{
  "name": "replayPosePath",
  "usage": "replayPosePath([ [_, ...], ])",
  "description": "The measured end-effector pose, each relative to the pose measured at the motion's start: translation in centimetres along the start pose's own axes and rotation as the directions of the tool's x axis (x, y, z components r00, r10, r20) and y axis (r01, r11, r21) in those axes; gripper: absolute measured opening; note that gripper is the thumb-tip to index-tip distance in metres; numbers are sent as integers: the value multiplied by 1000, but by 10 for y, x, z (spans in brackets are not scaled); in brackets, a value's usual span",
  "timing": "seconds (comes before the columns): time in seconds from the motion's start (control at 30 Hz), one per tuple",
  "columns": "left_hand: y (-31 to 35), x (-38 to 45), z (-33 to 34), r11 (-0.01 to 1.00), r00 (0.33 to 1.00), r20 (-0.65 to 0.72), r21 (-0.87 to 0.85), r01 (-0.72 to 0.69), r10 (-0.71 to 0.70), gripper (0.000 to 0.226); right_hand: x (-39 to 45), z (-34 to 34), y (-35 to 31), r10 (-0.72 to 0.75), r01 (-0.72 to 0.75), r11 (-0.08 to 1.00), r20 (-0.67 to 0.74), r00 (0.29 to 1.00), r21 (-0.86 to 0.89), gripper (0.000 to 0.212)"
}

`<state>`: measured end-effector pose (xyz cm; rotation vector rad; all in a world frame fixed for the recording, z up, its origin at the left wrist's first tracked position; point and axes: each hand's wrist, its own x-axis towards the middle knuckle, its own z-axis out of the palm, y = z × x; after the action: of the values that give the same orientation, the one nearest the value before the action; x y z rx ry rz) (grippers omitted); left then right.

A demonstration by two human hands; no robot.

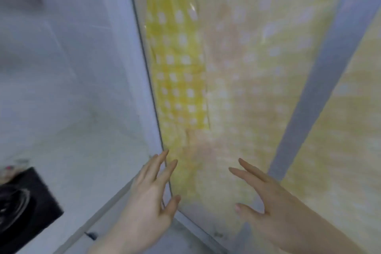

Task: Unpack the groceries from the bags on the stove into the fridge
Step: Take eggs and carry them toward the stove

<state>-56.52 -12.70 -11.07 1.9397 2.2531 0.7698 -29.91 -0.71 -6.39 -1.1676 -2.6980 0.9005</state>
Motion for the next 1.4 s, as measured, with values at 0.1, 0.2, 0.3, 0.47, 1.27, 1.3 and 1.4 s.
replayPosePath([
  [0.1,-60,-35,-38,989,988,-75,57,137,-132,76,55,32,-60,-162,165,986,63,985,-34,62],
  [0.2,-107,-73,-69,962,957,-157,84,260,-245,75,94,62,-115,-293,300,953,128,948,-38,63],
  [0.3,-142,-113,-96,916,907,-226,107,386,-355,76,126,93,-167,-385,398,917,228,894,-12,61],
  [0.47,-186,-171,-130,782,773,-316,129,610,-551,78,171,145,-236,-524,546,837,344,779,39,69],
  [1.27,-221,-354,-165,-15,-38,-480,-50,999,-876,84,271,336,-464,-657,875,439,737,158,203,78],
  [1.3,-232,-356,-168,2,-20,-486,-45,999,-874,83,273,343,-471,-653,873,446,739,168,196,78],
  [1.4,-266,-358,-185,57,33,-474,-36,998,-880,82,280,362,-489,-636,855,491,740,220,168,77],
])
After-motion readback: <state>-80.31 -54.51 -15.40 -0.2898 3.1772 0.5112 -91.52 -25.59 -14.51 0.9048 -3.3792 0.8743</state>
